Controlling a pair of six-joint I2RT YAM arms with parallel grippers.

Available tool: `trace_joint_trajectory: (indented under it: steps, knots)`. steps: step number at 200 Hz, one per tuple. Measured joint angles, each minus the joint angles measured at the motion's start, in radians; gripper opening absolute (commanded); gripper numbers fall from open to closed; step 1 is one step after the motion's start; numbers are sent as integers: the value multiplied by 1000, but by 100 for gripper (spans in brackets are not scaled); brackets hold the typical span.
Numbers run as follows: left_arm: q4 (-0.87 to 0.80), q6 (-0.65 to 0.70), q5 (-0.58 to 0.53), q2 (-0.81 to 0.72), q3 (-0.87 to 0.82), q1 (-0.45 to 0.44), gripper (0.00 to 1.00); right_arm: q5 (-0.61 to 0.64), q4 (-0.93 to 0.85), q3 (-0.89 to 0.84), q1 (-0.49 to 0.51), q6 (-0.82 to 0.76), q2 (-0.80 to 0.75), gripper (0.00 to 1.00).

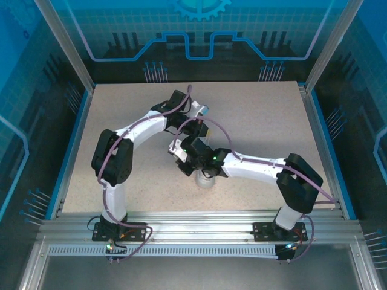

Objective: Tie the shoes

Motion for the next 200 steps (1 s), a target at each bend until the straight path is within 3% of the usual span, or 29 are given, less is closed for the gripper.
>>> trace_joint_trajectory:
  steps: [70, 150, 200]
  knots:
    - [184, -29, -2, -137, -207, 15, 0, -69, 119, -145, -48, 158, -170, 0]
    - [480, -59, -51, -292, -476, 15, 0, -232, 143, -242, -148, 371, -342, 0]
    - [460, -18, -119, -378, -492, -5, 0, -254, 111, -306, -221, 470, -459, 0]
